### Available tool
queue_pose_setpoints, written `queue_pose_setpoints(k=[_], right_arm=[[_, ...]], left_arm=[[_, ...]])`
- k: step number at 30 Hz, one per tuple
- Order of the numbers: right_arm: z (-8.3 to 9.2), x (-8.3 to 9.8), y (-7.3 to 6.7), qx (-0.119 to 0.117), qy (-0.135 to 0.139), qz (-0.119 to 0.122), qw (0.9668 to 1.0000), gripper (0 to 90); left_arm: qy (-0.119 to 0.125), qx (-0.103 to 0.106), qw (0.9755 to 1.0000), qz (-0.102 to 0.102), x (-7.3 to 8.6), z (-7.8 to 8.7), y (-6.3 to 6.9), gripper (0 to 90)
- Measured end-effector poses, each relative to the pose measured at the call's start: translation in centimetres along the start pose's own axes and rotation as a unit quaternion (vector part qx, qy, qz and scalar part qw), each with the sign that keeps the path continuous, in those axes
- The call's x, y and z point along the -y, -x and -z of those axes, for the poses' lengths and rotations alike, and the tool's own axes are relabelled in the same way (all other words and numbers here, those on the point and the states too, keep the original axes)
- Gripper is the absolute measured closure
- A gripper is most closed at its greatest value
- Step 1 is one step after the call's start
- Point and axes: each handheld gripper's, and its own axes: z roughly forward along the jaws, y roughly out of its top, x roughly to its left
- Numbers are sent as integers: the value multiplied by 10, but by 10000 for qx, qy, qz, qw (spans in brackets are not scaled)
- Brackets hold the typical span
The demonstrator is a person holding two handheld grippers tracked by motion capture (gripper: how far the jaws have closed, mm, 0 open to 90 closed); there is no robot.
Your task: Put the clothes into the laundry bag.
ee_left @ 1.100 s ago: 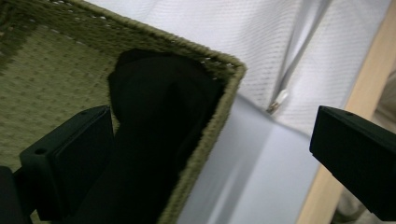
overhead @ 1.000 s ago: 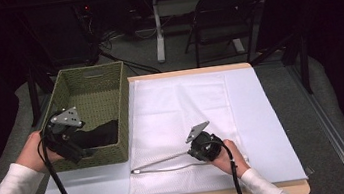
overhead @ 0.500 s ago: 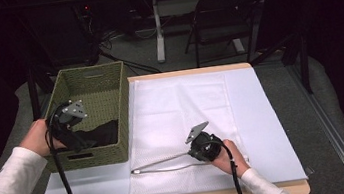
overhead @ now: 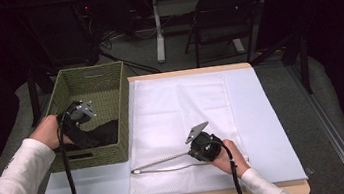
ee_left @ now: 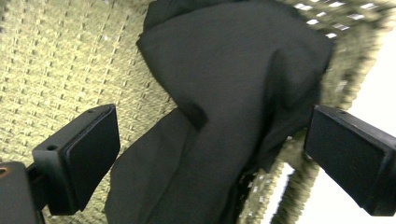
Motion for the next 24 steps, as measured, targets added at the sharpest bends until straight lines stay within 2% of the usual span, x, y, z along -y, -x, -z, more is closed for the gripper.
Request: queue_pose_setpoints(k=[4, 7, 10, 16, 19, 23, 24], right_arm=[[0, 0, 0, 23, 1, 40, 10000, 889], [0, 0, -1, 27, -6, -22, 10000, 889], [0, 0, 0, 12, -7, 31, 10000, 888], [0, 0, 0, 13, -9, 37, 10000, 888], [-1, 0, 0, 12, -14, 41, 10000, 888], [-1, 0, 1, 11, -7, 47, 10000, 887], [-1, 0, 1, -2, -12, 32, 10000, 887]], left_arm=[[-79, 40, 10000, 1, -2, -7, -4, 45], [-164, 154, 9997, -48, -3, -13, -5, 56], [-260, 220, 9994, -101, -5, -19, -6, 89], [-275, 378, 9988, -170, -8, -28, -9, 132], [-367, 454, 9979, -262, -9, -31, -11, 150], [-427, 597, 9970, -248, -10, -35, -13, 167], [-448, 629, 9966, -299, -10, -36, -13, 173]])
